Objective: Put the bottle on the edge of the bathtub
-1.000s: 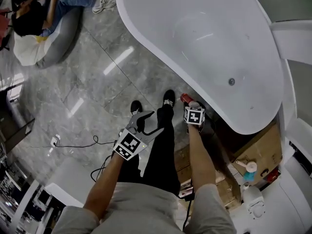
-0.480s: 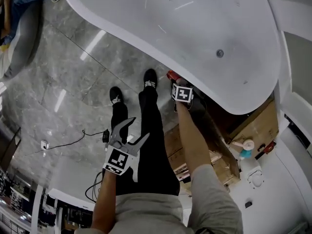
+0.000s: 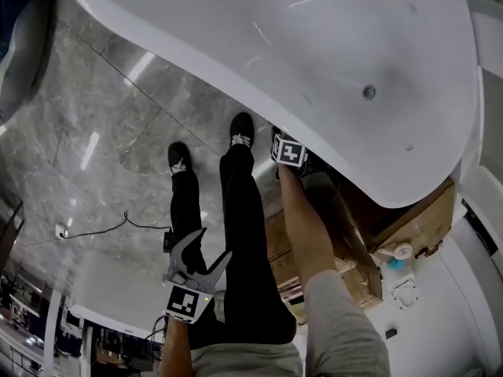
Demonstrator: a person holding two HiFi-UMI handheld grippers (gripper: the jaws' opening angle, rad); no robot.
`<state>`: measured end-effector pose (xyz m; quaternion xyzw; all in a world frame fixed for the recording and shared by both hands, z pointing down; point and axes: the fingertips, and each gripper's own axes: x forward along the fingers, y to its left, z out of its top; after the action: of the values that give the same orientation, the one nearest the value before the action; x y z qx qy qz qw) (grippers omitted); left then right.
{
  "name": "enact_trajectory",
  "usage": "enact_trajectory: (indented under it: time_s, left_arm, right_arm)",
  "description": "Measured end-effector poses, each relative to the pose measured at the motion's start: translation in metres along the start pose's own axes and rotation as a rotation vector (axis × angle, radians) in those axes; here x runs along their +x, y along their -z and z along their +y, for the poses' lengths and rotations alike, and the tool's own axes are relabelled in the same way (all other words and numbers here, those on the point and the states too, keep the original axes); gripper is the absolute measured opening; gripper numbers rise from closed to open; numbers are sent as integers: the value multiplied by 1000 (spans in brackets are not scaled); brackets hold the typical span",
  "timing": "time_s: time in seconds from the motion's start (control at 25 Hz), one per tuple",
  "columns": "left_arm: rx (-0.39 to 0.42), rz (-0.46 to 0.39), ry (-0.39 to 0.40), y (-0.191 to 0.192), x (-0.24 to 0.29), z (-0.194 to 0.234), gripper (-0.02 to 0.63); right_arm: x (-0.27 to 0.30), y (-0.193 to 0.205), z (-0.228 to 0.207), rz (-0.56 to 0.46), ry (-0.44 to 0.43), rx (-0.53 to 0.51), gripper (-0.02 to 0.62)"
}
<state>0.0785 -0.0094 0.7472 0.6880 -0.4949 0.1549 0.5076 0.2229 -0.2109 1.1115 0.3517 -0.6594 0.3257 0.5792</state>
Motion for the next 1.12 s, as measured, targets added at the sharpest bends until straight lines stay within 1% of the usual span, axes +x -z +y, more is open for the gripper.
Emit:
enact_trajectory:
  time_s: [0.2, 0.28, 0.56, 0.68, 0.88, 0.96, 1.04, 1.12]
  left_arm:
    - [-64, 11, -33, 17, 6, 14, 330]
    - [-78, 18, -45, 23, 8, 18, 330]
    - [-150, 12, -85, 29, 6, 36, 331]
    - [-145, 9, -89, 28, 5, 40, 331]
    - [-112, 3, -41, 17, 2, 27, 330]
    - [-97, 0, -33, 10, -3, 23, 330]
    - [-91, -11, -29, 4, -8, 21, 330]
    - [-77, -34, -23, -5, -16, 19, 330]
  right_arm:
    - [38, -4, 2, -11, 10, -14, 290]
    - [48, -7, 5, -11, 7, -17, 290]
    - [49, -13, 13, -14, -3, -33, 290]
    - [49, -17, 17, -17, -9, -45, 290]
    - [54, -23, 22, -23, -17, -65, 287]
    - [53, -25, 24, -24, -16, -69, 286]
    - [42, -27, 27, -20, -9, -67, 280]
    - [15, -29, 32, -12, 2, -55, 278]
